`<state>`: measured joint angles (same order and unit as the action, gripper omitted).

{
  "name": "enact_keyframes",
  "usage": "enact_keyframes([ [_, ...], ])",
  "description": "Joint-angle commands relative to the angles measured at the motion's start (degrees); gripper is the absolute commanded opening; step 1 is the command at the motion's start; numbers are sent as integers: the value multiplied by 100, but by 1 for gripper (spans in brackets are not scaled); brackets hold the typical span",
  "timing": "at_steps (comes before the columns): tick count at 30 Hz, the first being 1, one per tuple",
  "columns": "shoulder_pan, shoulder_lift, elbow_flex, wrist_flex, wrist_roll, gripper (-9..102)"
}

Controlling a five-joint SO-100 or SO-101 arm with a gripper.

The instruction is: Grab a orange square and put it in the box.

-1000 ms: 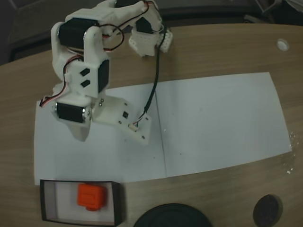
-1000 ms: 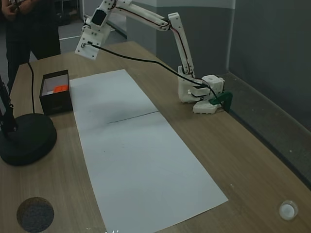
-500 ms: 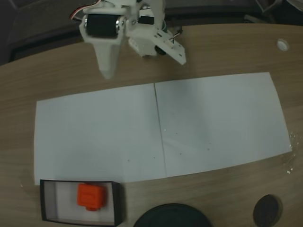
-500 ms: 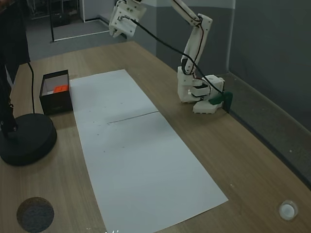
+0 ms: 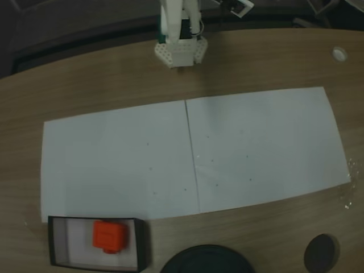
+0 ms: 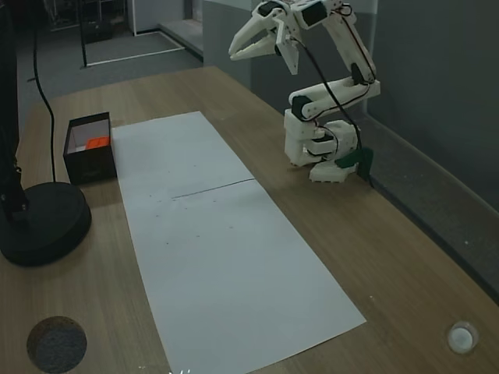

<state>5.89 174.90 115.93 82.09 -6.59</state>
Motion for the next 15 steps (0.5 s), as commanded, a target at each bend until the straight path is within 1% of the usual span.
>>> enact_keyframes([
  [1,-26,861,729,-185,44,0],
  [6,-79,1723,1327,-193,475,-1],
  [11,-79,2373,1793,-193,510,0],
  [15,-79,2426,2180,-193,554,0],
])
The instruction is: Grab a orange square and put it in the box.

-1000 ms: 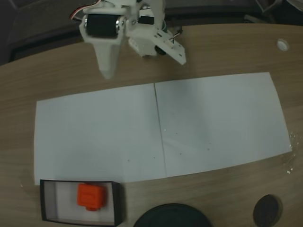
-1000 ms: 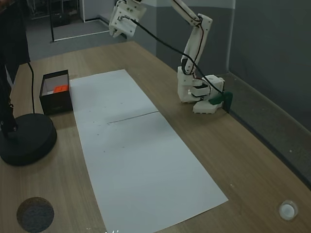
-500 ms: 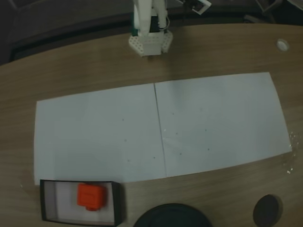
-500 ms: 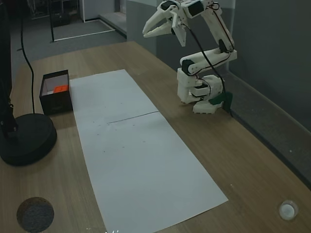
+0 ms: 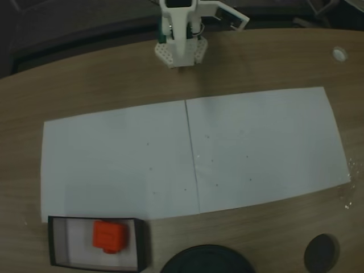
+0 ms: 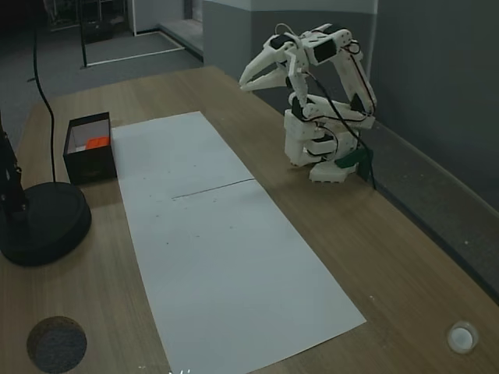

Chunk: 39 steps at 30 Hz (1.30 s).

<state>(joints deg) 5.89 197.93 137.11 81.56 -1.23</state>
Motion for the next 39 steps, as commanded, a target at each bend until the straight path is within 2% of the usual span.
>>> enact_keyframes([
  [1,-79,123,158,-141,35,0],
  [8,-79,123,1424,-264,1187,0],
  [16,-149,123,2259,-220,1178,0],
  [21,-237,123,2856,-483,1169,0],
  [25,-404,114,3498,-756,563,0],
  [30,-492,114,3480,-756,229,0],
  [39,-439,114,3480,-756,255,0],
])
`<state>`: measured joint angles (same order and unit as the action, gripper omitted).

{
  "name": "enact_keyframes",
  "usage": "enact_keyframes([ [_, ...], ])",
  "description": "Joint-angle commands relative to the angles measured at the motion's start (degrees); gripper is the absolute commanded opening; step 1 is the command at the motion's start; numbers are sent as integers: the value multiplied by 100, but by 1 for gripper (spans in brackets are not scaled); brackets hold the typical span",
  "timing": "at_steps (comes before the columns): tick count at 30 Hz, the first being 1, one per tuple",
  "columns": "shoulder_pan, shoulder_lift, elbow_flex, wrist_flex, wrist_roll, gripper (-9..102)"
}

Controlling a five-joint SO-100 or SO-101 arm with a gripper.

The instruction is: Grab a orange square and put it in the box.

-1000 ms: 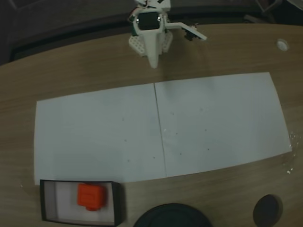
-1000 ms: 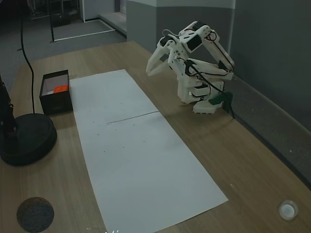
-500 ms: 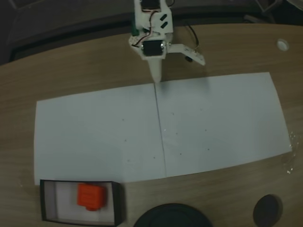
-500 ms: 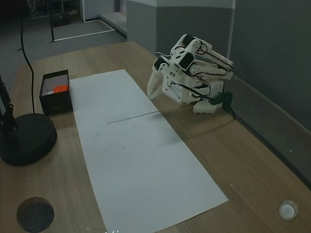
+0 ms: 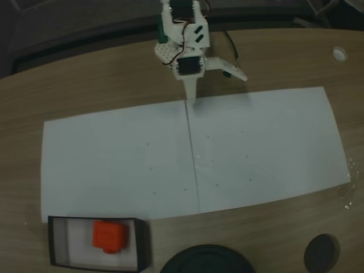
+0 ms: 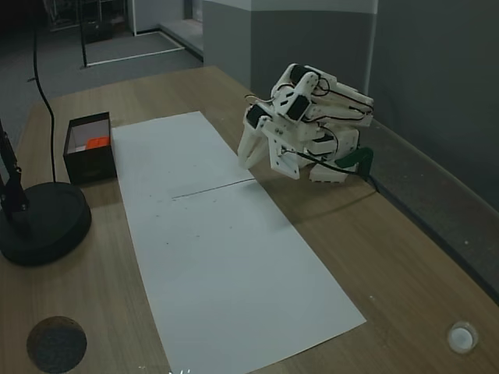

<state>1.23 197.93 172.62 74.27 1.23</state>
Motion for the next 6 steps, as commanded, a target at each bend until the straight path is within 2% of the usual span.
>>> enact_keyframes([
  [1,26,114,-70,-26,9,0],
  [6,18,114,-70,-18,9,0],
])
